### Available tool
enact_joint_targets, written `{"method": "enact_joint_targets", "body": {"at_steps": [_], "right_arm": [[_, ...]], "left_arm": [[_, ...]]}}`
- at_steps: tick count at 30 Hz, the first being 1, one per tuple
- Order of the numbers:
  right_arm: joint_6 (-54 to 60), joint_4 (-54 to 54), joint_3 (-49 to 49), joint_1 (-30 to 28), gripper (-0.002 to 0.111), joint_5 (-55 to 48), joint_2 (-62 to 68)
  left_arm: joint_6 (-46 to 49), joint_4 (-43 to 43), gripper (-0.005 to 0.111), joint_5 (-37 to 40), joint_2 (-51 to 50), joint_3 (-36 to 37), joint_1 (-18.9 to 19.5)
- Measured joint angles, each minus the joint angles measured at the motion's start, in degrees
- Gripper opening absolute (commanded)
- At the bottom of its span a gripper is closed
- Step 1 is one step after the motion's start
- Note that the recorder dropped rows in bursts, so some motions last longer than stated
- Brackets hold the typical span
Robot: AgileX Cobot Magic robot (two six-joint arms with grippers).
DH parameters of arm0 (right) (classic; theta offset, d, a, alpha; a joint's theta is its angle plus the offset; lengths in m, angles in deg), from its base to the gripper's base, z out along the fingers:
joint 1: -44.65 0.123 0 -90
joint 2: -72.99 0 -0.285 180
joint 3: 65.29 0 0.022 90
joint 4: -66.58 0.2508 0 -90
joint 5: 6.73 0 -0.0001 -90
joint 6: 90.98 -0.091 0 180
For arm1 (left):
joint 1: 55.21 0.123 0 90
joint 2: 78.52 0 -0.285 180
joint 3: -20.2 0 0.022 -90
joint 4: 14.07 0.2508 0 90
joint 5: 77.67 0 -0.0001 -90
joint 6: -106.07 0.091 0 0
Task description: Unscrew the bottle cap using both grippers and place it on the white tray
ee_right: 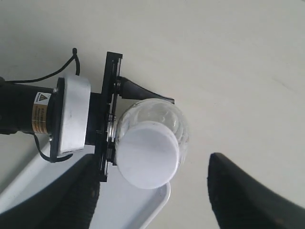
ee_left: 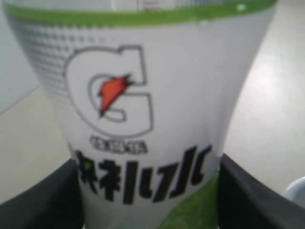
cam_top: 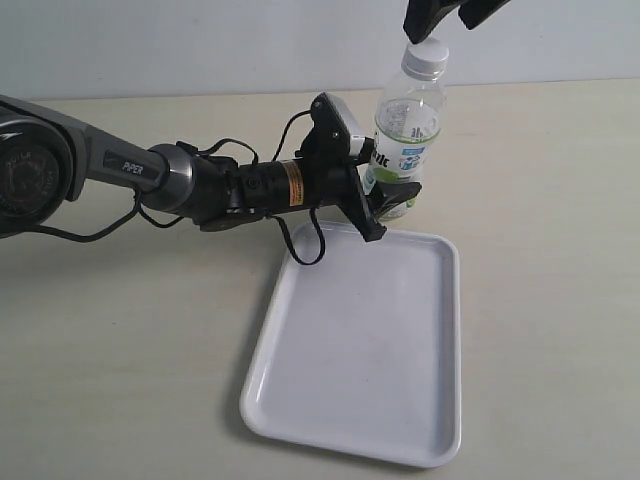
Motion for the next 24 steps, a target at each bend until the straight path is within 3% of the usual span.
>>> {"method": "enact_joint_targets", "body": {"at_steps": [24], "right_arm": [[2.6,1.0,-0.4,0.0,0.062,0.0,2.8]], "left_arm": [[0.1,0.0,0.0,0.0,0.0,0.0,0.0]]}}
